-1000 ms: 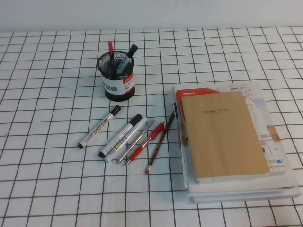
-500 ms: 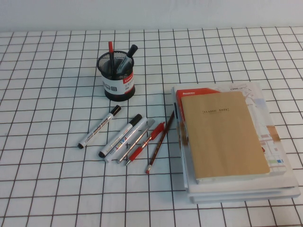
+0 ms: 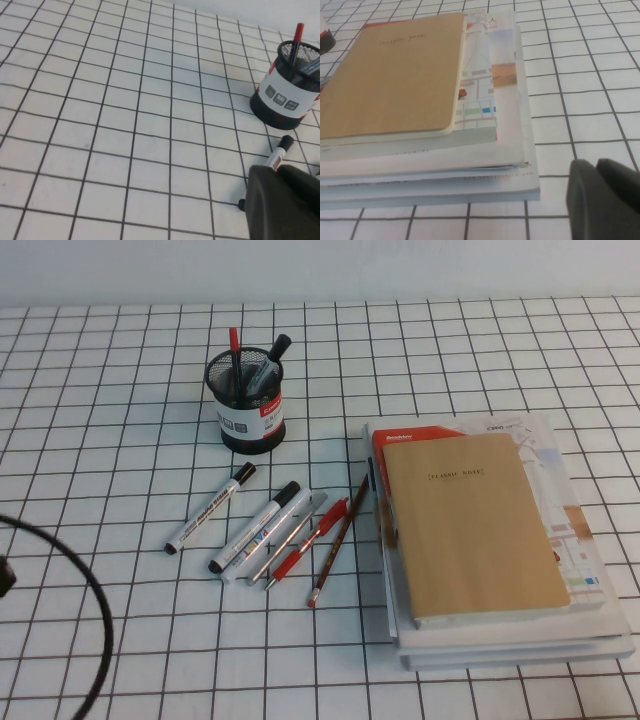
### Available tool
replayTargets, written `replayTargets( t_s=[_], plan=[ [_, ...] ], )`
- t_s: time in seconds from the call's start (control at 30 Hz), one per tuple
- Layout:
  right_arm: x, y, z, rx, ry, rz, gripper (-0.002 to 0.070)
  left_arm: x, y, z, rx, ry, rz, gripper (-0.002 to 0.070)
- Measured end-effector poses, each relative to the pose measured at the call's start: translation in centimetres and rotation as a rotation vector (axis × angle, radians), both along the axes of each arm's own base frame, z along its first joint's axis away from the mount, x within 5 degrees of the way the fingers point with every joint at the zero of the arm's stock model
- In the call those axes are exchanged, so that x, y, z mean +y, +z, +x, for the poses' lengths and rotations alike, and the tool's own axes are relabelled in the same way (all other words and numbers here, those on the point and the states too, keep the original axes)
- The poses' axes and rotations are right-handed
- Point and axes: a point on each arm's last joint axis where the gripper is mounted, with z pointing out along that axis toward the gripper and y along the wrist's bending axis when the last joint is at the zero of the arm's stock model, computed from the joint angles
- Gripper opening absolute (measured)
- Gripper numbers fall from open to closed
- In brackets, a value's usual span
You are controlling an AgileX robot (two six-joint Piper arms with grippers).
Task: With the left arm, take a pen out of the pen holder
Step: 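Take a marker out of the pen holder and lay it on the table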
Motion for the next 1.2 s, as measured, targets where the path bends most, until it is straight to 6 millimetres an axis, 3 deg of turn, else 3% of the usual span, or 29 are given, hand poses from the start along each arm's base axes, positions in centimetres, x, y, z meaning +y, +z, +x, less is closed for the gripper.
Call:
replayTargets(
  t_s=[0.37,0.7,1.07,1.2],
  plan=[
    [0.0,0.0,0.0,0.000,0.000,0.000,-0.0014,-0.8,1.7,8.1,0.069,-0.065,0.112,-0.0001],
    [0.0,0.0,0.0,0.000,0.000,0.000,-0.0015,-6.6,0.2,12.6,0.046,-0.257,0.146,-0.0001],
    [0.0,0.0,0.0,0.000,0.000,0.000,-0.0014,-8.8,-1.2,18.1,-0.248,-0.189,0.028,0.0003],
    [0.0,0.0,0.0,0.000,0.000,0.000,-0.0015,-10.1,-1.6,20.1,-0.286,-0.256,-0.001,0.0078]
  ],
)
